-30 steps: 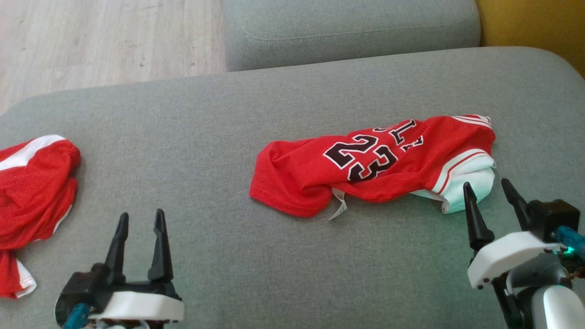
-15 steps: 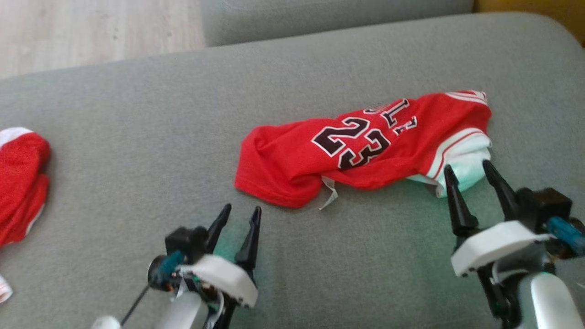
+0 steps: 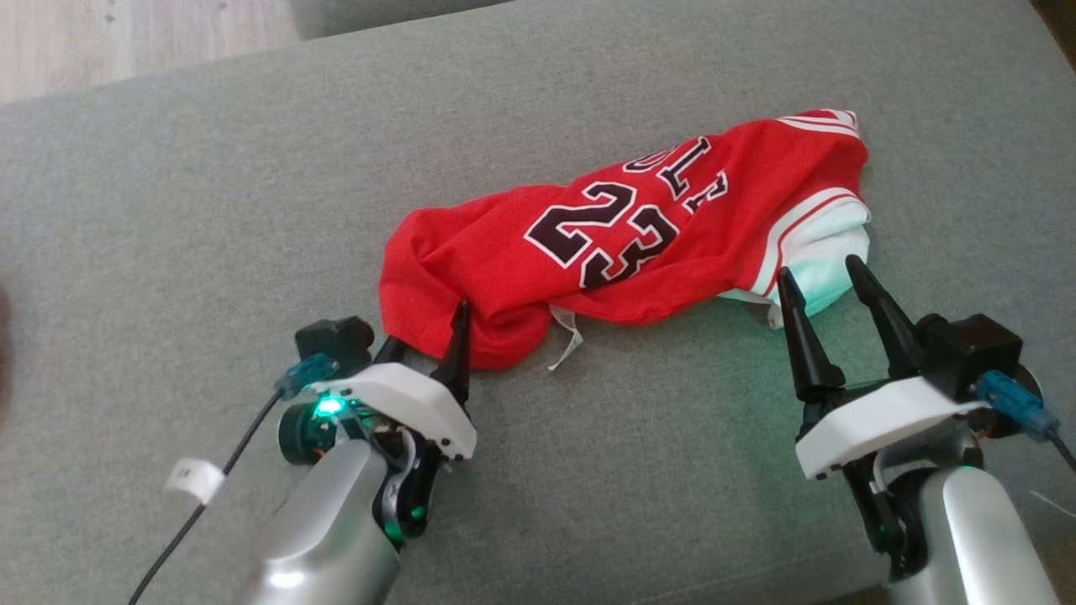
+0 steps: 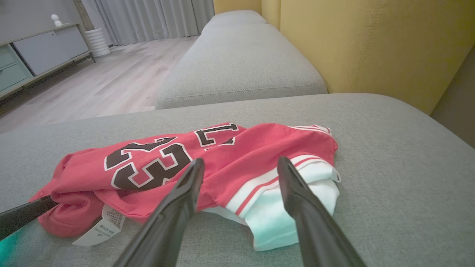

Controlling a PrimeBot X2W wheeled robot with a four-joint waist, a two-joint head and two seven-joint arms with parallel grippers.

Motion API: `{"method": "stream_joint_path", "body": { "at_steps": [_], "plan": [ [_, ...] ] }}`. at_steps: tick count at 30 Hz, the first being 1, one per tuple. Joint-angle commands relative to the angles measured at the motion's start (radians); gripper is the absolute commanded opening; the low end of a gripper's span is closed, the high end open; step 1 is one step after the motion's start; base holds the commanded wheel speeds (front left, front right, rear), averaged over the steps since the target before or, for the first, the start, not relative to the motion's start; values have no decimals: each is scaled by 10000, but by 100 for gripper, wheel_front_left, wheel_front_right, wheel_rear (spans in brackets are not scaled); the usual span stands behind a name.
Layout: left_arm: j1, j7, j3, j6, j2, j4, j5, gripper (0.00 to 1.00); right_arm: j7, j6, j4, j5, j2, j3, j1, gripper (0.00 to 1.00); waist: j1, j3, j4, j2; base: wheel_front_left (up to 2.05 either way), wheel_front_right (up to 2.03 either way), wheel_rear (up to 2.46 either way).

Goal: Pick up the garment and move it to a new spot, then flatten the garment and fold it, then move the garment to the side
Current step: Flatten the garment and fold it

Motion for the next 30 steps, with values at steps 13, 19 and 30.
{"method": "stream_joint_path", "body": {
  "at_steps": [13,19,30],
  "plan": [
    [-519,-1781,-408,554,365,-604,851,0,-198,77,-213,169,-47,-20,-211,100,-2,-410,399,0,0,0,0],
    [408,-1171,-817,791,1037,-3813,1076,0,-79,77,-362,145,-47,-291,-36,100,-2,-753,990,0,0,0,0],
    [387,1608,-1258,980,2156,-9922,549,0,34,77,-590,194,-47,-793,212,100,-2,-1288,1731,0,0,0,0]
  ]
}}
